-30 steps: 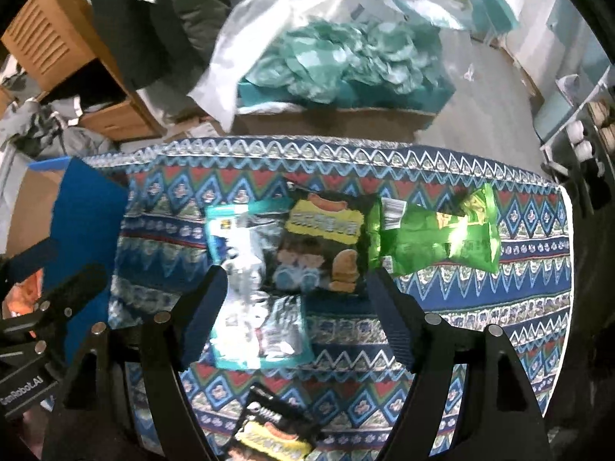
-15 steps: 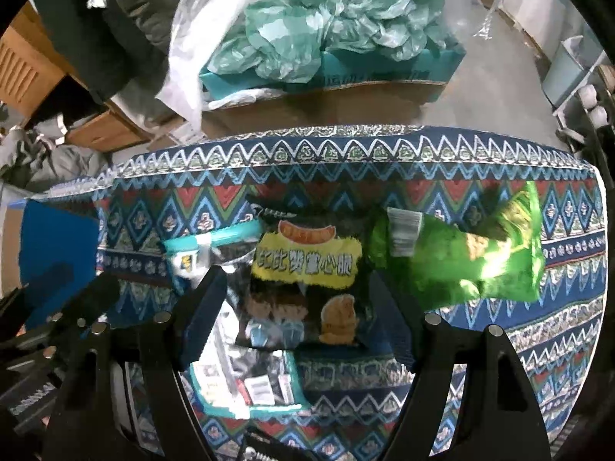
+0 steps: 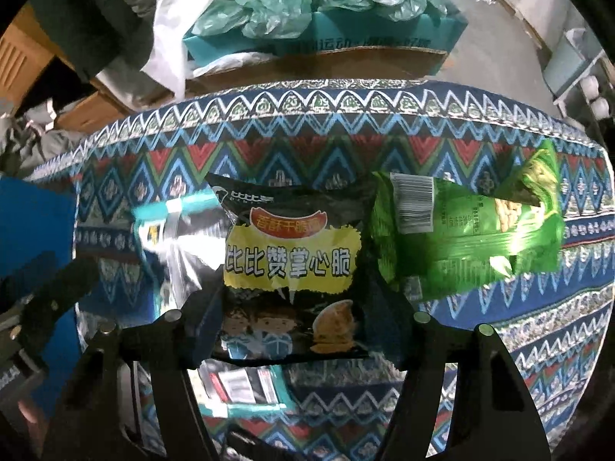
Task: Organize snacks
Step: 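Grasp the clear teal-edged pack with the left tool while the right tool grasps the black-yellow bag, then carry both packs over the box and open both tools to drop them, then withdraw both open tools from the box toward the green bag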
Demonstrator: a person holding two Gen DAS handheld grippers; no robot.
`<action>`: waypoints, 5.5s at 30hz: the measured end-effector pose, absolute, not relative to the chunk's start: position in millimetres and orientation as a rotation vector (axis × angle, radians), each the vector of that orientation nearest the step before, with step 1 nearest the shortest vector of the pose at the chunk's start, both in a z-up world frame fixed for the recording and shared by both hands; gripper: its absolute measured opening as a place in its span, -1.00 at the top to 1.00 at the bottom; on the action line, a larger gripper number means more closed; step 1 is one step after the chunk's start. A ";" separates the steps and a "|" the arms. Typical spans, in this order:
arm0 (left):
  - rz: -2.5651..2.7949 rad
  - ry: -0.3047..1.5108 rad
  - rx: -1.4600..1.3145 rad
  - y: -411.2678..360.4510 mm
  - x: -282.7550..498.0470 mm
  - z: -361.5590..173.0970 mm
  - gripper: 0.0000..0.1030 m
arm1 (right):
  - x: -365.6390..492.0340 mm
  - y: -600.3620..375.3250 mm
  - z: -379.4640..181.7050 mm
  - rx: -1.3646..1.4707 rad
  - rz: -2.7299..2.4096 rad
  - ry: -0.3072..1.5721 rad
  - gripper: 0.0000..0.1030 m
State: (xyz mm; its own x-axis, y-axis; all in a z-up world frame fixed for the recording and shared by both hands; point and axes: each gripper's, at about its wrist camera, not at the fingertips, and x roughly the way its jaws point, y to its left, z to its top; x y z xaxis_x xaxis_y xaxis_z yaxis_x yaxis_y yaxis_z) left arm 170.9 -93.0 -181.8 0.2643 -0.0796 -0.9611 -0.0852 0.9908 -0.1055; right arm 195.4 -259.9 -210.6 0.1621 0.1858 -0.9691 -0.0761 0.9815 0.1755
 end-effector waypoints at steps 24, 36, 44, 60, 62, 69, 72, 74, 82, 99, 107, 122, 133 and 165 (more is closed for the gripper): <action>0.064 1.430 -0.256 -159.3 172.1 -224.9 -0.61 | 142.3 -328.0 -192.9 0.062 0.145 1.340 -0.30; 0.050 1.433 -0.159 -188.7 178.1 -237.9 -0.74 | 135.0 -337.5 -194.4 0.059 0.133 1.345 -0.30; 0.007 1.384 -0.023 -207.8 168.1 -240.8 -0.38 | 129.5 -341.8 -196.9 0.065 0.117 1.354 -0.30; -0.113 1.337 -0.026 -175.0 129.8 -208.0 0.00 | 115.5 -318.2 -165.1 -0.016 0.128 1.297 -0.29; -0.115 1.324 -0.035 -167.0 126.5 -200.6 0.00 | 113.6 -317.0 -160.0 -0.018 0.134 1.290 -0.29; -0.108 1.247 -0.020 -146.3 117.1 -166.2 0.00 | 109.7 -303.3 -138.2 -0.047 0.140 1.257 -0.29; -0.107 1.218 -0.018 -138.0 114.2 -152.6 0.00 | 107.4 -296.3 -125.8 -0.053 0.147 1.236 -0.29; -0.103 1.198 -0.011 -132.7 109.7 -142.4 0.00 | 105.1 -291.7 -118.7 -0.058 0.153 1.226 -0.29; -0.085 1.153 -0.039 -105.4 96.9 -112.4 0.00 | 101.7 -264.9 -92.3 -0.071 0.202 1.181 -0.29; -0.007 1.061 -0.088 -18.9 63.4 -65.6 0.00 | 95.9 -179.2 -51.6 -0.095 0.373 1.114 -0.29; 0.061 1.054 -0.131 33.7 51.5 -60.2 0.00 | 93.1 -117.5 -47.3 -0.168 0.481 1.096 -0.29; 0.184 1.039 -0.194 116.0 35.5 -58.7 0.00 | 91.1 -26.4 -46.1 -0.231 0.618 1.094 -0.29; 0.258 1.088 -0.241 159.1 33.2 -89.6 0.00 | 97.2 13.6 -64.3 -0.233 0.682 1.137 -0.30; 0.223 1.038 -0.132 116.3 40.4 -69.4 -0.35 | 119.7 -41.6 -51.7 -0.171 0.601 1.108 -0.49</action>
